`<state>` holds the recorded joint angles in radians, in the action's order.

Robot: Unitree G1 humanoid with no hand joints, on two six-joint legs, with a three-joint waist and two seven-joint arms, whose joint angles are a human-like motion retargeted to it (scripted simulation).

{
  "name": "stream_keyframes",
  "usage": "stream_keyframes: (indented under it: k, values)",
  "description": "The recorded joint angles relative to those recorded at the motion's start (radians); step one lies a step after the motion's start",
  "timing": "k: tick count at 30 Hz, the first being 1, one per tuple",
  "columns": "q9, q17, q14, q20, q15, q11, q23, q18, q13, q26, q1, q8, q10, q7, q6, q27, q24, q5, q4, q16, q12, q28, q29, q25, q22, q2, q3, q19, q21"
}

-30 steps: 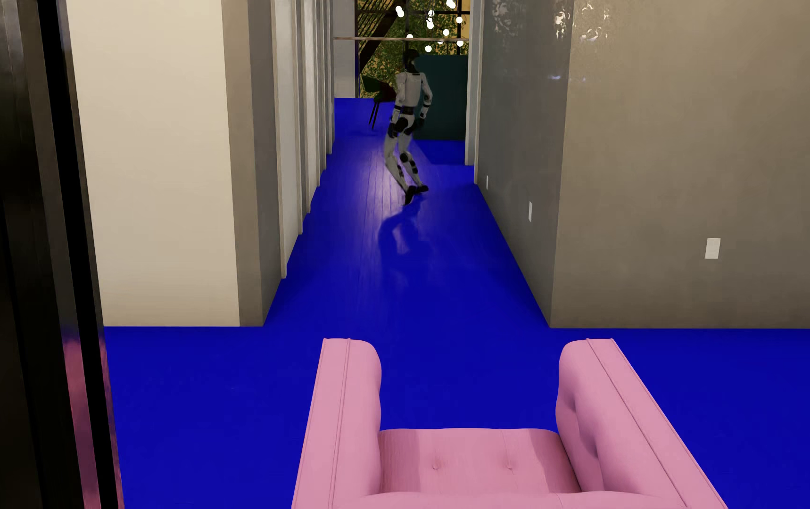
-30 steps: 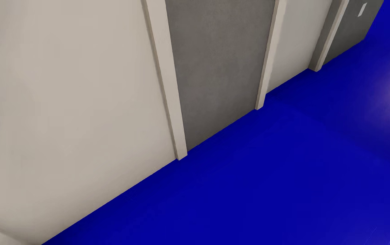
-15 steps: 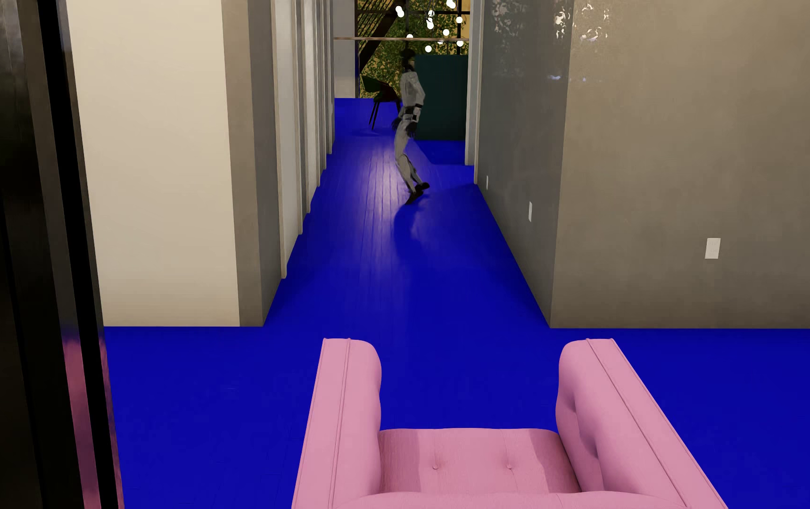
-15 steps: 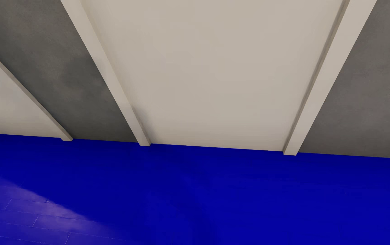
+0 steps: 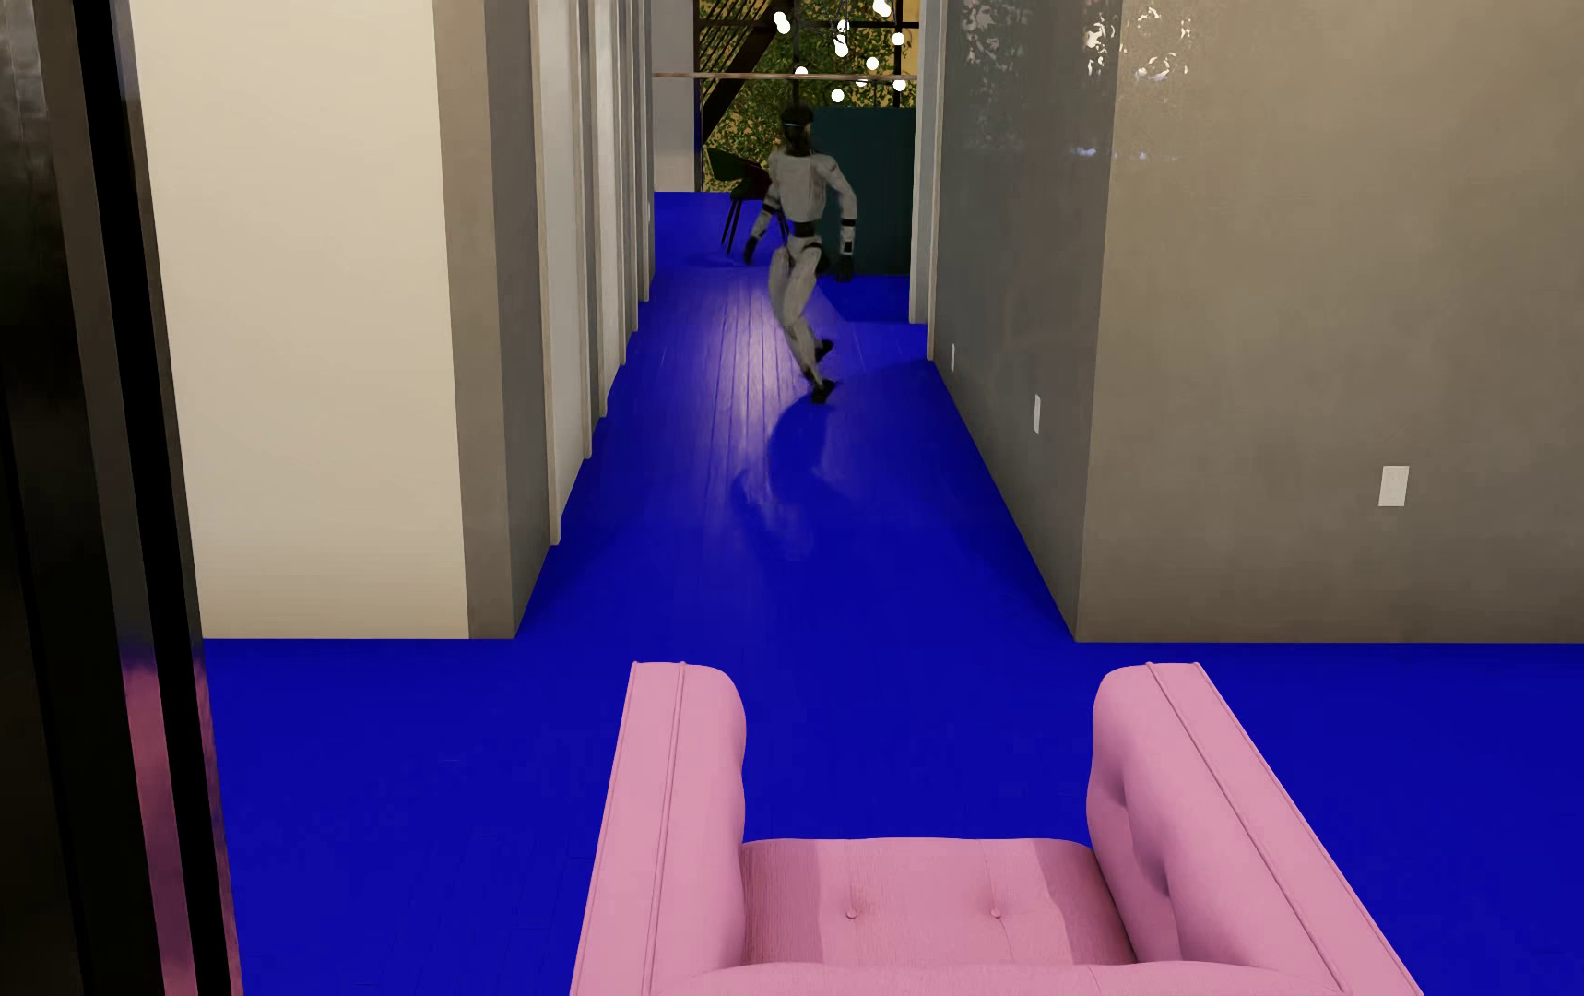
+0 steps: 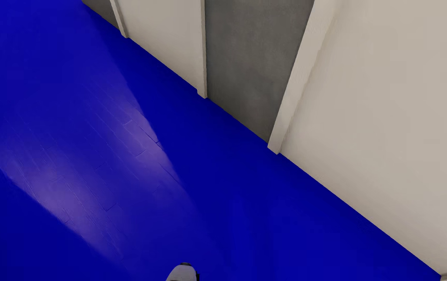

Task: Walk to the light pink armchair

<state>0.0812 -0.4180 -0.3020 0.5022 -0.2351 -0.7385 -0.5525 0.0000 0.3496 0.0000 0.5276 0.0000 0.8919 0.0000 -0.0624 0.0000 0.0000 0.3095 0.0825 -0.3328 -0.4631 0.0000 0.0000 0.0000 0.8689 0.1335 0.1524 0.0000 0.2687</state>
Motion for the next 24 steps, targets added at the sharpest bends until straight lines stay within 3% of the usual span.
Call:
stream_keyframes:
  k: [2, 6, 9, 13, 15, 16, 18, 19, 20, 22, 24]
  values:
    - [0.007, 0.018, 0.116, -0.002, 0.036, -0.187, -0.097, 0.000, 0.019, 0.000, -0.038, 0.000, 0.023, 0.000, -0.002, 0.000, 0.000, 0.030, -0.069, -0.009, 0.038, 0.000, 0.000, 0.000, 0.011, -0.068, -0.032, 0.000, -0.009]
    - [0.020, 0.036, 0.391, -0.108, -0.028, -0.489, -0.243, 0.000, 0.094, 0.000, -0.261, 0.000, -0.160, 0.000, -0.005, 0.000, 0.000, -0.112, -0.231, -0.050, 0.165, 0.000, 0.000, 0.000, -0.059, -0.354, -0.225, 0.000, 0.048]
    - [0.022, 0.030, 0.618, -0.153, -0.019, -0.332, -0.287, 0.000, 0.156, 0.000, -0.568, 0.000, -0.413, 0.000, 0.001, 0.000, 0.000, -0.211, -0.287, -0.090, 0.246, 0.000, 0.000, 0.000, -0.203, -0.601, -0.358, 0.000, 0.122]
    - [0.018, -0.002, 0.792, -0.143, 0.068, 0.039, -0.373, 0.000, 0.171, 0.000, -0.871, 0.000, -0.518, 0.000, 0.029, 0.000, 0.000, -0.191, -0.237, -0.136, 0.361, 0.000, 0.000, 0.000, -0.357, -0.832, -0.525, 0.000, 0.164]
    - [0.009, -0.020, 0.735, -0.088, 0.033, 0.115, -0.405, 0.000, 0.160, 0.000, -0.957, 0.000, -0.515, 0.000, 0.037, 0.000, 0.000, -0.171, -0.184, -0.148, 0.394, 0.000, 0.000, 0.000, -0.355, -0.869, -0.597, 0.000, 0.169]
    - [0.004, -0.026, 0.640, -0.058, 0.010, 0.056, -0.428, 0.000, 0.149, 0.000, -0.975, 0.000, -0.477, 0.000, 0.052, 0.000, 0.000, -0.177, -0.148, -0.140, 0.392, 0.000, 0.000, 0.000, -0.322, -0.879, -0.626, 0.000, 0.175]
    - [-0.001, -0.026, 0.337, 0.017, 0.015, -0.145, -0.474, 0.000, 0.121, 0.000, -0.922, 0.000, -0.256, 0.000, 0.094, 0.000, 0.000, -0.206, -0.091, -0.102, 0.361, 0.000, 0.000, 0.000, -0.222, -0.893, -0.631, 0.000, 0.186]
    - [0.024, -0.012, 0.179, 0.059, -0.029, -0.237, -0.489, 0.000, 0.093, 0.000, -0.864, 0.000, -0.072, 0.000, 0.097, 0.000, 0.000, -0.234, -0.071, -0.094, 0.338, 0.000, 0.000, 0.000, -0.179, -0.844, -0.594, 0.000, 0.194]
    - [0.053, 0.012, 0.088, 0.094, -0.084, -0.260, -0.473, 0.000, 0.066, 0.000, -0.785, 0.000, 0.140, 0.000, 0.081, 0.000, 0.000, -0.274, -0.069, -0.101, 0.310, 0.000, 0.000, 0.000, -0.163, -0.751, -0.534, 0.000, 0.177]
    - [0.051, 0.041, 0.183, 0.143, -0.116, -0.174, -0.381, 0.000, 0.018, 0.000, -0.562, 0.000, 0.429, 0.000, 0.055, 0.000, 0.000, -0.316, -0.090, -0.080, 0.241, 0.000, 0.000, 0.000, -0.104, -0.548, -0.374, 0.000, 0.166]
    - [0.037, 0.053, 0.195, 0.126, -0.090, -0.010, -0.209, 0.000, -0.007, 0.000, -0.331, 0.000, 0.381, 0.000, 0.020, 0.000, 0.000, -0.313, -0.140, -0.050, 0.136, 0.000, 0.000, 0.000, -0.043, -0.309, -0.231, 0.000, 0.097]
